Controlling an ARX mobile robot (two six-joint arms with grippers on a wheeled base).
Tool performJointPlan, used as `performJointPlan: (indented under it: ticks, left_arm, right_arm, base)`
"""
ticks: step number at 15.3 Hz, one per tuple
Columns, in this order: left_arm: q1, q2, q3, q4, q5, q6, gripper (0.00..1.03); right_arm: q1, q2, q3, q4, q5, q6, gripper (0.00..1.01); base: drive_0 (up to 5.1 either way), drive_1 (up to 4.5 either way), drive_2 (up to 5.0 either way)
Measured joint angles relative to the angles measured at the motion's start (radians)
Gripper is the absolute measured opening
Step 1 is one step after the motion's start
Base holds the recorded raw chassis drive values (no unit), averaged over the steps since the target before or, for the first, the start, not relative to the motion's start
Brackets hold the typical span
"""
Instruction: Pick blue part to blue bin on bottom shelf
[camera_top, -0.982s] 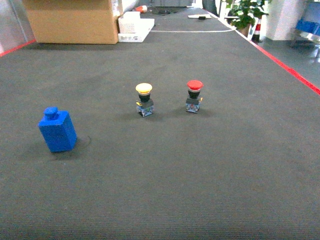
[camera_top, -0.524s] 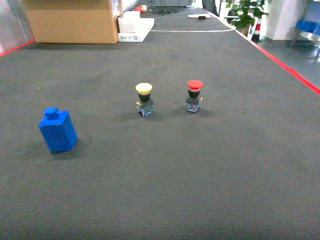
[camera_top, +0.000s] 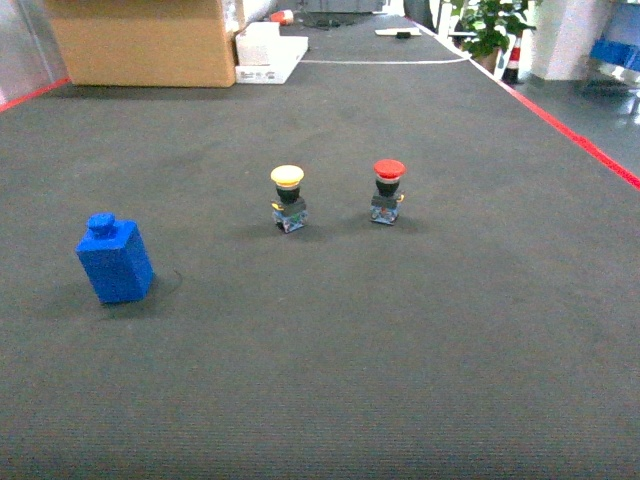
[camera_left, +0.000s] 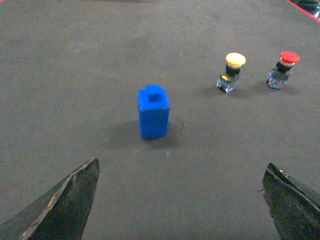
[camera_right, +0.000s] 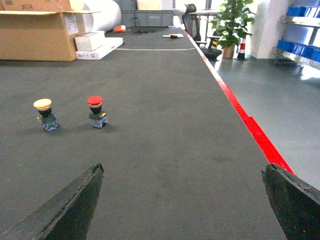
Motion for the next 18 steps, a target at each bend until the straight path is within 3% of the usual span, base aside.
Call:
performJointPlan:
  ticks: [2,6,11,17,18]
  left_arm:
    - [-0.010,0.286,0.122,0.173,-0.018,-0.010,0.98]
    - [-0.013,0.730,0.317,0.309,-0.058,0.000,0.98]
    - [0.015,1.091,0.538,0.346,-0.065,0.021,0.98]
    - [0.029,1.349,0.772,0.343,-0.080,0.066,0.97]
    - [0.029,1.359,0.791,0.301,-0.080,0.064,0.85]
  right_arm:
    - [0.000,0.000,0.000,0.000,0.000,0.000,0.98]
    - [0.000,0.000,0.000,0.000,0.000,0.000,0.98]
    - [0.000,0.000,0.000,0.000,0.000,0.000,0.98]
    - [0.000,0.000,0.000,0.000,0.000,0.000,0.98]
    - [0.000,0.000,0.000,0.000,0.000,0.000,0.98]
  base:
    - [0.0,0.00,0.0]
    - [0.0,0.00,0.0]
    - [0.0,0.00,0.0]
    - [0.0,0.00,0.0]
    - [0.0,0.00,0.0]
